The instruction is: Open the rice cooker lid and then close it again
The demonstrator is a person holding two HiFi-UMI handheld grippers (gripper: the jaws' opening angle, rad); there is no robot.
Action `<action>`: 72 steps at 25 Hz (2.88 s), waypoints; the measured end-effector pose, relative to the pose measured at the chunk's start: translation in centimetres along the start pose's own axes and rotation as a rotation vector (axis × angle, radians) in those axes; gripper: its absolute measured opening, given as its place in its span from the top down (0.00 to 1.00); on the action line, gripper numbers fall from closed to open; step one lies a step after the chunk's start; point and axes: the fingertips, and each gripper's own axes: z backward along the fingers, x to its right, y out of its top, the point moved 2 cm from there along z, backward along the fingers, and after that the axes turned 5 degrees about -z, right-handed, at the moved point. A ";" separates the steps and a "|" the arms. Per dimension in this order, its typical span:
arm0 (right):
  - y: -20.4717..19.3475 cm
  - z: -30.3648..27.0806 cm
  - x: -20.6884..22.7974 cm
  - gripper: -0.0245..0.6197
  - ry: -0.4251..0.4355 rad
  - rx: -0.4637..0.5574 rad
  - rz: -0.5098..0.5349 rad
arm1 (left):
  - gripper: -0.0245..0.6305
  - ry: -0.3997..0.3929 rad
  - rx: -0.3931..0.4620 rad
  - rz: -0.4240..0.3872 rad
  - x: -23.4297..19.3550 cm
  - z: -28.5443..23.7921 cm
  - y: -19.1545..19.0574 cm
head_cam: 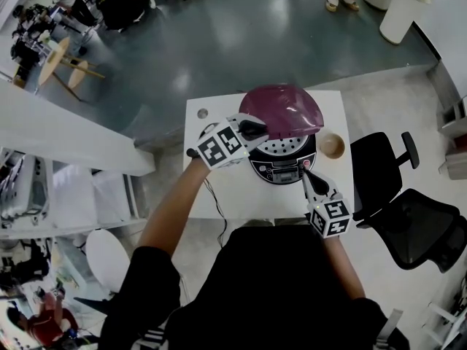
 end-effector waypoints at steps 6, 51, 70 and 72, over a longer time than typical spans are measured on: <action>0.0 -0.1 0.1 0.96 -0.006 -0.001 0.003 | 0.86 -0.022 -0.012 -0.002 2.1 -1.4 -1.7; -0.6 -2.5 6.4 0.96 -0.084 -0.079 -0.050 | 0.96 -0.103 -0.053 0.280 6.0 -7.5 -8.5; -1.6 -2.9 5.1 0.96 -0.071 -0.123 -0.017 | 0.96 -0.094 -0.309 0.321 5.7 -8.6 -8.4; -1.5 -2.4 4.5 0.96 -0.078 -0.108 -0.019 | 0.96 -0.117 -0.333 0.288 5.3 -8.4 -8.5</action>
